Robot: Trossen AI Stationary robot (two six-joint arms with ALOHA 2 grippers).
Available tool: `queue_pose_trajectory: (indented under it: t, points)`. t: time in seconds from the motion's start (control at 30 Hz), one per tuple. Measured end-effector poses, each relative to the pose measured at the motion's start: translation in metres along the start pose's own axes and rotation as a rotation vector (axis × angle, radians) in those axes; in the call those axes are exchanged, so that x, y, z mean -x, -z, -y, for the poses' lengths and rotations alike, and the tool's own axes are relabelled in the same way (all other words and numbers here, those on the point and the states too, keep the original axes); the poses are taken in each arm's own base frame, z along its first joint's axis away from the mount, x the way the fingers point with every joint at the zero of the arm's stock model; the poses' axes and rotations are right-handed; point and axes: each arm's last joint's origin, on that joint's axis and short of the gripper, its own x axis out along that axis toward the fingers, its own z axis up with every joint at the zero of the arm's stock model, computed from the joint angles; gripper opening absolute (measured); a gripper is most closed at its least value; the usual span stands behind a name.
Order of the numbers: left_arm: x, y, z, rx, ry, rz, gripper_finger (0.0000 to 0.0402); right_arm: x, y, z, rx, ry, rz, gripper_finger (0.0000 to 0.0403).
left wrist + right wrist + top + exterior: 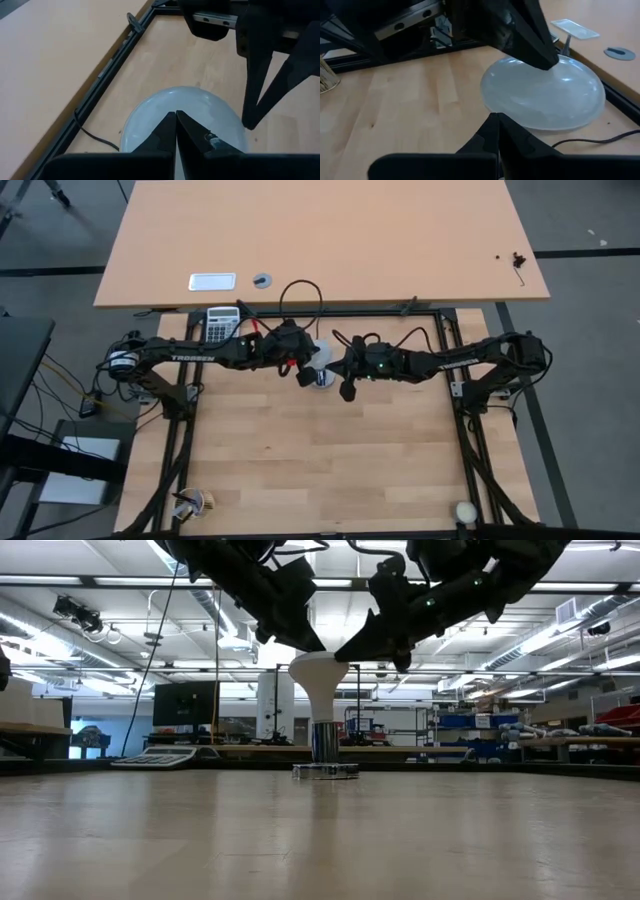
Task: Screw lightbulb
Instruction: Remove the lightbulb from the lamp
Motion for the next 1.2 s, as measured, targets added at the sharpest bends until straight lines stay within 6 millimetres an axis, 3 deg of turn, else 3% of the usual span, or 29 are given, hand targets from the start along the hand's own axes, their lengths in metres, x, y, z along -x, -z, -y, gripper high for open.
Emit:
queue_pose_trajectory:
  t: [0.27, 0.5, 0.63, 0.8, 0.97, 1.2]
  points:
    - [0.0, 0.001, 0.0, 0.0, 0.001, -0.01, 0.0019, 0.006, -0.005, 0.015, -0.03, 0.074, 0.0, 0.0011]
    - [0.0, 0.0, 0.003, 0.002, 0.047, -0.002, 0.0019, 0.018, -0.008, 0.045, -0.032, 0.236, -0.052, 0.0012]
    - [0.0, 0.0, 0.002, 0.005, 0.036, -0.001, 0.0019, 0.026, -0.011, 0.053, -0.021, 0.239, -0.073, 0.0013]
    - [0.0, 0.0, 0.002, -0.002, 0.03, 0.003, 0.0019, 0.037, -0.012, 0.049, 0.012, 0.153, -0.129, 0.0014]
    - [0.0, -0.002, 0.002, -0.004, 0.026, 0.007, 0.0019, 0.039, 0.014, 0.047, 0.044, 0.007, -0.193, 0.001]
    - [0.002, -0.009, 0.001, -0.025, 0.026, 0.016, 0.0019, 0.028, 0.051, 0.044, -0.027, -0.085, -0.04, 0.0025]
